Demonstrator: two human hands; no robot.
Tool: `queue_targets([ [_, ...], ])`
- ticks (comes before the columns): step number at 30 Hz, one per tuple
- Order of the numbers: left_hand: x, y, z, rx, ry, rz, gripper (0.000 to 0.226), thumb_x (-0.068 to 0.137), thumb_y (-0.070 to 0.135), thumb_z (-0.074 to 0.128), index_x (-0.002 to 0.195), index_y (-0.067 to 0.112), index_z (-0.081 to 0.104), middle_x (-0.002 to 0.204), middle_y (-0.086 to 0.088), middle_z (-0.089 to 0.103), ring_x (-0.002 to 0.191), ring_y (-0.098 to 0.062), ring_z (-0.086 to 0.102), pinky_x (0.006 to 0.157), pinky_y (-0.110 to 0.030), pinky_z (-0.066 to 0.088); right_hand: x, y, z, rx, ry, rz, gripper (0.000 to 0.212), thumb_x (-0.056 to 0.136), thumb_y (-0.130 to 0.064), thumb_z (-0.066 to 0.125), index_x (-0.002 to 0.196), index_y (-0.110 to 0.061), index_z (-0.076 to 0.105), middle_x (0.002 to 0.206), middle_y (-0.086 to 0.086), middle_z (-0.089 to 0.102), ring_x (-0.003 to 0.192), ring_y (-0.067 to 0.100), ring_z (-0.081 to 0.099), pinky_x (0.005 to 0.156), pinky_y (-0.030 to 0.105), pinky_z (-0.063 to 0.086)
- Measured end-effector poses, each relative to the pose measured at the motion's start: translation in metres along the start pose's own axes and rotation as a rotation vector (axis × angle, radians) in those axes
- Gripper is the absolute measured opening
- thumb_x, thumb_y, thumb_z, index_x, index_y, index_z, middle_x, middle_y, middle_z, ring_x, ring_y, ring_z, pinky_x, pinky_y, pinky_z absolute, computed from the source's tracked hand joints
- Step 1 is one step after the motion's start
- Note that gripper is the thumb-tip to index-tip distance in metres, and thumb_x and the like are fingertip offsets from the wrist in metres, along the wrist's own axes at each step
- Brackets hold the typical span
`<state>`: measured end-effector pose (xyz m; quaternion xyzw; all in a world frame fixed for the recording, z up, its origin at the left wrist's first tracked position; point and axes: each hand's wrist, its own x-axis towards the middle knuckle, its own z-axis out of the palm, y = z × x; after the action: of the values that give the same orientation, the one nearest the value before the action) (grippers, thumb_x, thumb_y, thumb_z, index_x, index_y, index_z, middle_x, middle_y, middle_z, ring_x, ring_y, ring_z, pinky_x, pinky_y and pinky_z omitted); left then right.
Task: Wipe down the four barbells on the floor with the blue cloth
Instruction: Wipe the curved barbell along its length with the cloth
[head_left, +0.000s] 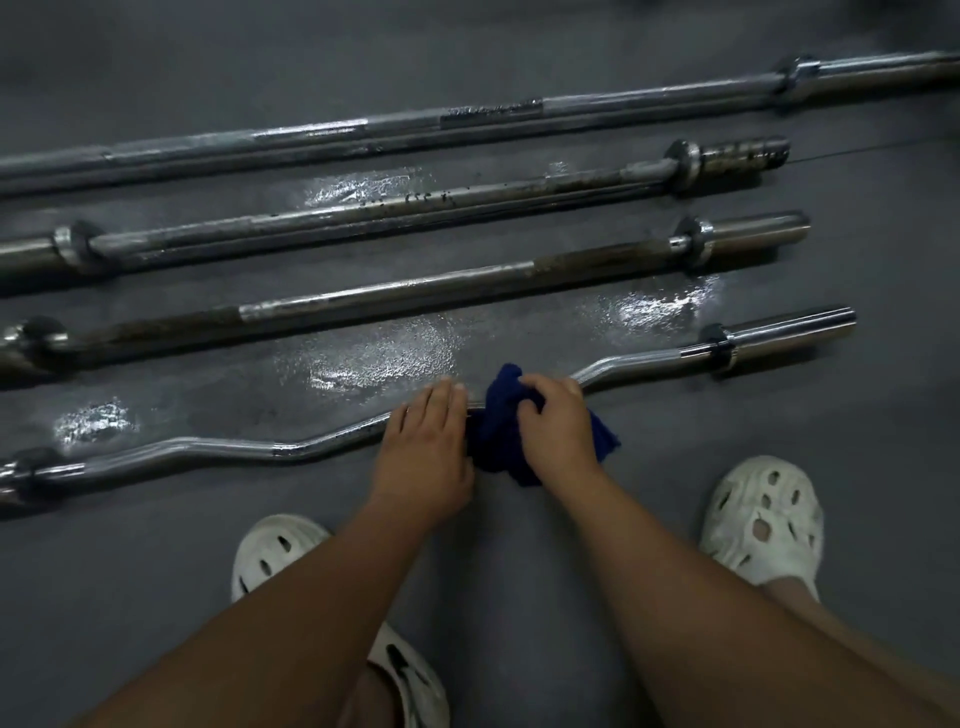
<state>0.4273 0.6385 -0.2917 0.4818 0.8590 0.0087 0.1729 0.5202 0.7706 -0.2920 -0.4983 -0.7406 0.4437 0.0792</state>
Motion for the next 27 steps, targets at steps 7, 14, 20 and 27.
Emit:
queue_targets([
  [7,-0.037,0.003,-0.047,0.010,0.054,-0.028,0.084,0.091,0.037,0.049,0.158,0.016,0.003,0.167,-0.006,0.000,0.152,-0.026,0.004,0.123,-0.044,0.008,-0.026,-0.051,-0.043,0.619,-0.007,0.422,0.031,0.090,-0.008,0.043,0.119,-0.016,0.051,0.108,0.013,0.063,0.094,0.028,0.063,0.081,0.041,0.055],
  [14,-0.071,0.019,-0.098,-0.011,0.243,-0.024,0.083,0.091,0.037,0.051,0.158,0.015,0.006,0.166,-0.006,0.006,0.152,-0.027,0.011,0.121,-0.046,0.017,-0.068,-0.105,-0.100,1.393,-0.138,0.498,0.030,0.097,-0.028,0.044,0.106,-0.010,0.066,0.098,0.017,0.070,0.091,0.036,0.063,0.068,0.042,0.056],
  [20,-0.096,0.015,-0.115,0.028,0.231,-0.024,0.086,0.096,0.041,0.049,0.158,0.017,-0.005,0.166,-0.005,-0.008,0.153,-0.024,0.001,0.123,-0.044,0.011,-0.116,-0.102,-0.071,1.401,-0.344,0.612,0.027,0.103,-0.029,0.040,0.094,-0.011,0.059,0.065,0.008,0.071,0.067,0.022,0.068,0.048,0.029,0.057],
  [27,-0.090,-0.016,-0.091,0.021,0.228,-0.092,0.084,0.091,0.036,0.050,0.158,0.015,0.006,0.166,-0.006,0.005,0.152,-0.026,0.011,0.121,-0.045,0.015,-0.076,-0.130,-0.079,1.385,-0.402,0.590,0.041,0.093,-0.045,0.052,0.105,-0.008,0.067,0.098,0.020,0.070,0.098,0.036,0.060,0.077,0.049,0.047],
])
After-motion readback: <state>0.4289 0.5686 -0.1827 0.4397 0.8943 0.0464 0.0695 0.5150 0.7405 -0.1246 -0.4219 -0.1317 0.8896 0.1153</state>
